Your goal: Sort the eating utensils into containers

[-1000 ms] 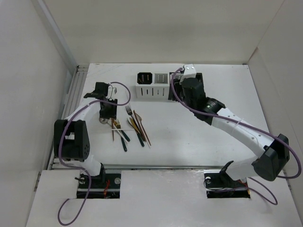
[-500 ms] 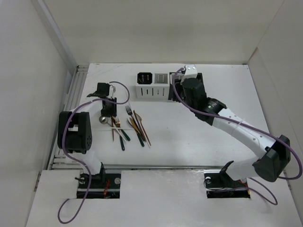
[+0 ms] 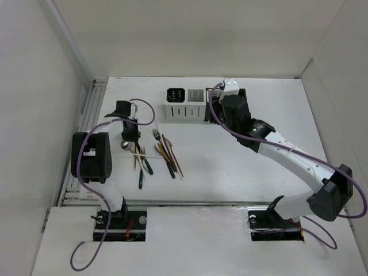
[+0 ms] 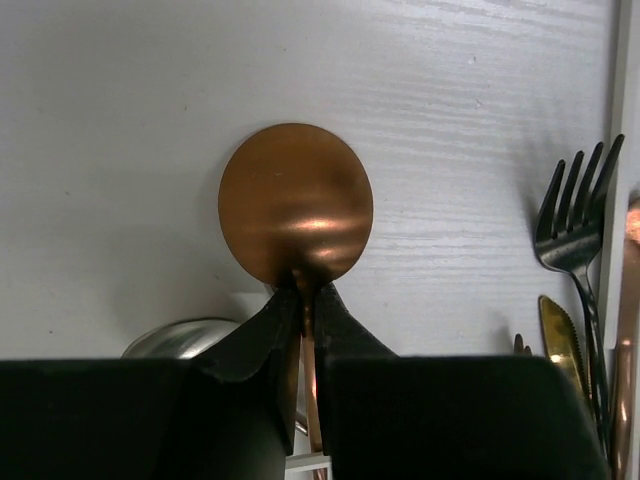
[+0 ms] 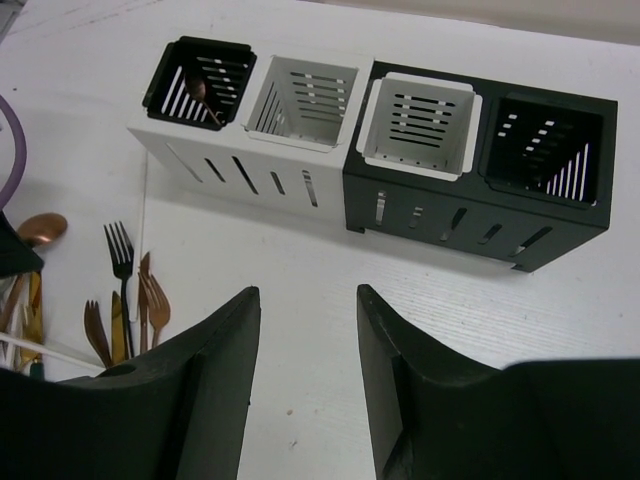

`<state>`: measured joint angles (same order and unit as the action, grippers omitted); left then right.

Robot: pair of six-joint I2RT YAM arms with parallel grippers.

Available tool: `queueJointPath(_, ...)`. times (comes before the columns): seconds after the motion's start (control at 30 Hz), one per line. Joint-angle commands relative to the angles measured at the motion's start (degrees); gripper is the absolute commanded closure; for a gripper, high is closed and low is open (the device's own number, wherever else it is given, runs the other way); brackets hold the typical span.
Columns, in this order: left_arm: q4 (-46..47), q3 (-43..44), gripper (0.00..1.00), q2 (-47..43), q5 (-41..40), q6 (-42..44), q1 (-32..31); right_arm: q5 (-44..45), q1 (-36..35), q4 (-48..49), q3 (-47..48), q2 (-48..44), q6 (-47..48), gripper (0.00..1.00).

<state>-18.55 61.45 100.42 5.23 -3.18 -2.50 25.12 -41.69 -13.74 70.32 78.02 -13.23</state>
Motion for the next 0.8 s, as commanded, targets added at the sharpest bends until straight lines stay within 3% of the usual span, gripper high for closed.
queueJointPath(0.0,-1.58,3.49,1.00,-0.83,2.58,-1.91,0.31,-0.95,-0.32,1.08,2.10,-1.82,0.84,0.51)
queueJointPath(0.1,-2.89,9.55,1.00,-2.42,5.83,-2.97,0.31,-4.37,-0.32,1.08,2.62,-1.30,2.07,0.46)
queueJointPath(0.17,-3.51,14.98,1.00,-4.87,8.37,-3.68,0.31,-10.05,-0.84,1.08,3.15,-0.67,4.61,0.35)
queueJointPath(0.2,-3.51,16.75,1.00,-5.84,9.17,-4.37,0.31,-12.53,-0.85,1.08,4.54,0.20,5.49,0.28)
queueJointPath(0.23,-2.99,18.42,1.00,-8.29,10.05,-4.38,0.31,-15.25,-1.37,1.78,5.08,1.34,7.50,0.08)
queueJointPath(0.27,-2.29,19.83,1.00,-9.53,10.75,-5.16,0.31,-18.15,-1.37,2.31,5.69,2.04,8.39,0.00)
queueJointPath(0.4,-3.60,29.92,1.00,-10.16,13.91,-8.68,0.31,-30.98,-4.88,7.13,10.17,8.01,9.81,0.00)
queueJointPath(0.57,-4.13,29.96,1.00,-10.16,12.35,-10.71,-1.01,-34.79,-7.08,9.52,23.96,21.87,7.97,0.00)
queueJointPath(0.77,-5.27,34.51,1.00,-10.69,11.55,-11.41,-2.24,-36.11,-7.09,9.52,36.00,31.04,2.78,0.02)
